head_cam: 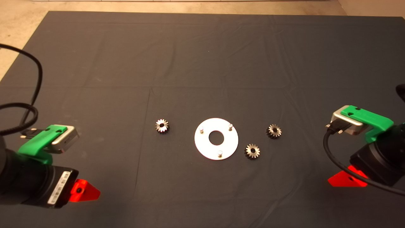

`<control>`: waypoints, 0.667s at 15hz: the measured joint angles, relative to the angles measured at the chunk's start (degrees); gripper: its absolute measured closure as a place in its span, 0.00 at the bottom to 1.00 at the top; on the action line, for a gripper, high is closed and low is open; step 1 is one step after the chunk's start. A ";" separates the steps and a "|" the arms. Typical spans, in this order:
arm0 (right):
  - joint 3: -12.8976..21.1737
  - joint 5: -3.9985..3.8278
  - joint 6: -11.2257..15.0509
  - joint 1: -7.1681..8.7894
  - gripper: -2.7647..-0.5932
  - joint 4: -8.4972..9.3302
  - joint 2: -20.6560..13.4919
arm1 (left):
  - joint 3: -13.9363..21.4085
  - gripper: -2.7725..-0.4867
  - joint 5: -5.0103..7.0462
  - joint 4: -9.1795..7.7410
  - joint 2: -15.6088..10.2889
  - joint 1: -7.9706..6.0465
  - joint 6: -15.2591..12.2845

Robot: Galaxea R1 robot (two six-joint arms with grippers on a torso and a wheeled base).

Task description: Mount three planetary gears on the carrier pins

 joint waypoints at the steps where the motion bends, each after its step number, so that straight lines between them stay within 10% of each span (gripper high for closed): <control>1: -0.02 0.02 -1.25 -1.19 0.02 -0.20 0.00 | 0.00 0.01 -0.01 0.00 -0.01 0.00 0.00; 10: -7.41 0.02 -10.30 -10.73 0.02 -6.33 0.00 | 0.00 0.01 -0.01 -0.12 -0.85 0.00 0.00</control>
